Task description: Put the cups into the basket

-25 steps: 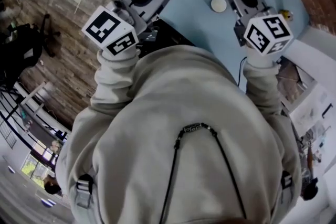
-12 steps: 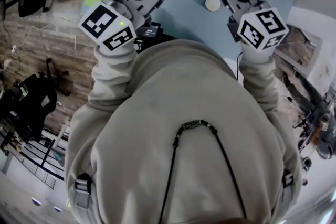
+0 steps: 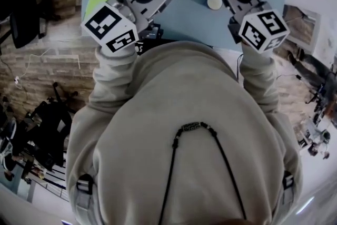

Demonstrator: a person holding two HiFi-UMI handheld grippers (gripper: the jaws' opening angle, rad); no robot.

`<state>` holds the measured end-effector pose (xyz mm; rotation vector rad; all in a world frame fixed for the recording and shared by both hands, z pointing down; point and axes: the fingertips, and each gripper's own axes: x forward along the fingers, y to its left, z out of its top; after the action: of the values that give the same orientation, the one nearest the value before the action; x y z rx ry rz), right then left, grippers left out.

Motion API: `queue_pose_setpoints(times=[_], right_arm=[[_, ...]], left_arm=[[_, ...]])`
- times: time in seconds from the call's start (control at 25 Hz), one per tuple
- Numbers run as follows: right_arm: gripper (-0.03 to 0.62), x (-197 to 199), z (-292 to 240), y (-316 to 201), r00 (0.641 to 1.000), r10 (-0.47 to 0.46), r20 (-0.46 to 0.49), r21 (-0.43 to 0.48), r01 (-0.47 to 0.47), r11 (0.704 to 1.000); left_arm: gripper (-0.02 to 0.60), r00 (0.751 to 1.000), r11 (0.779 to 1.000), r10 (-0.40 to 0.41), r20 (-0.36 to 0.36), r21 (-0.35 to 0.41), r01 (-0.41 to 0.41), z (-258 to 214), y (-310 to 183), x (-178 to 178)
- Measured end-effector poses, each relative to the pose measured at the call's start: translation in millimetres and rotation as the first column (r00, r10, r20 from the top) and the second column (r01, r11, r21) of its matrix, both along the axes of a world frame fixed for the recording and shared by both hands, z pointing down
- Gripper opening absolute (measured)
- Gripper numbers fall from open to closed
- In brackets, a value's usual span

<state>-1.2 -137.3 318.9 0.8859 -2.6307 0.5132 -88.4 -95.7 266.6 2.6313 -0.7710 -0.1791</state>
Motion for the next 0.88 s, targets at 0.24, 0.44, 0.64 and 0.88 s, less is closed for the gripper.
queue_pose_setpoints(times=[0.24, 0.44, 0.64, 0.88], right_arm=[[0.014, 30, 8, 1, 0.994, 0.107, -0.019, -0.015, -0.108, 0.994], [0.014, 70, 18, -6, 0.986, 0.163, -0.040, -0.033, -0.165, 0.986], [0.015, 84, 33, -7, 0.985, 0.155, -0.071, -0.054, -0.159, 0.986], [0.015, 87, 48, -12, 0.988, 0.134, -0.072, -0.082, -0.140, 0.987]], left_arm=[[-0.003, 0.997, 0.996, 0.080, -0.012, -0.029, -0.080, 12, -9, 15], [-0.002, 0.989, 0.989, 0.143, 0.025, -0.025, -0.143, 8, -17, 47], [-0.003, 0.986, 0.986, 0.159, 0.051, -0.063, -0.156, 19, -21, 54], [-0.003, 0.986, 0.985, 0.161, 0.053, -0.078, -0.157, 25, -27, 67]])
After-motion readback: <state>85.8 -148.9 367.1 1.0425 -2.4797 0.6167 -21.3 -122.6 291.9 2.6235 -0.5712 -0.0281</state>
